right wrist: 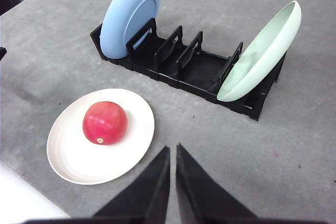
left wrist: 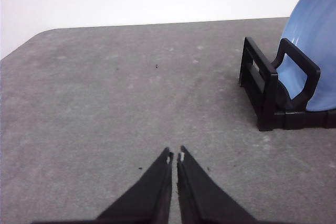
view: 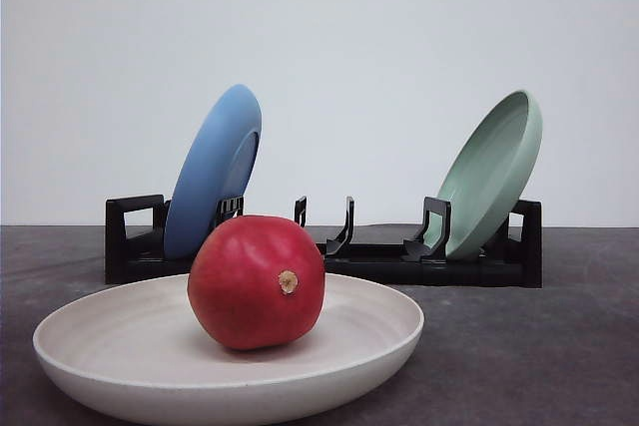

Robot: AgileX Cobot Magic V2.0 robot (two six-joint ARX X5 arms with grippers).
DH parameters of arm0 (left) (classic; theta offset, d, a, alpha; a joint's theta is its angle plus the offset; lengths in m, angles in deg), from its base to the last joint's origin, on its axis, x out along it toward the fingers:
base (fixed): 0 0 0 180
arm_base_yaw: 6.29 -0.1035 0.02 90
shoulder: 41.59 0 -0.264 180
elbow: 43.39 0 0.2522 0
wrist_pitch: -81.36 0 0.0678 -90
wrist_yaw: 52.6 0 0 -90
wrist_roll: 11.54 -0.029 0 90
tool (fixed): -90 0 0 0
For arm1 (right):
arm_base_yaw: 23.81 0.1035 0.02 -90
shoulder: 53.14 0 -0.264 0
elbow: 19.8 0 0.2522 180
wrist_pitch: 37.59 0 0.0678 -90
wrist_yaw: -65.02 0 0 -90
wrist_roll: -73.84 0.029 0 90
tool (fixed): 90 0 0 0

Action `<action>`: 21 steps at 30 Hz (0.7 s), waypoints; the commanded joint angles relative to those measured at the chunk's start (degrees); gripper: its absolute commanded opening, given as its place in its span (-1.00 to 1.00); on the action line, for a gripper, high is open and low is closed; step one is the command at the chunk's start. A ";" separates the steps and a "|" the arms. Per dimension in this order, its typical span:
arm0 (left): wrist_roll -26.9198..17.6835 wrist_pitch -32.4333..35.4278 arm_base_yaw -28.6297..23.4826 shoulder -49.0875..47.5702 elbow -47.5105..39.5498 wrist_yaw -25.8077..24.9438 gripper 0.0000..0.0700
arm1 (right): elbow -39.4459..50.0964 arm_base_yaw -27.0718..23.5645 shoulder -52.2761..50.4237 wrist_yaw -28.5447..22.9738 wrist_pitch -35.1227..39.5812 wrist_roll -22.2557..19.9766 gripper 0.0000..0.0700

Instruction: Place pomegranate in white plate

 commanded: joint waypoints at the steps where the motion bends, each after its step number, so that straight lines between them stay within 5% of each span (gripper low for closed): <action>1: 0.42 -0.20 -0.04 -0.09 -0.55 0.11 -1.00 | -0.38 0.28 -0.03 -0.26 0.84 -0.50 -0.96; 4: 0.42 -0.20 -0.04 -0.09 -0.55 0.11 -1.00 | -0.23 -3.71 -0.36 0.64 0.96 -1.07 -0.96; 9: 0.42 -0.20 -0.04 -0.09 -0.55 0.11 -1.00 | 3.74 -17.33 -1.60 0.35 5.42 -10.00 -0.96; 14: 0.42 -0.20 -0.04 -0.09 -0.55 0.11 -1.00 | 16.76 -31.08 -7.50 -1.60 24.32 -18.45 -0.96; 21: 0.42 -0.20 -0.04 -0.09 -0.55 0.11 -1.00 | 37.38 -41.00 -16.73 -1.40 47.75 -18.58 -0.96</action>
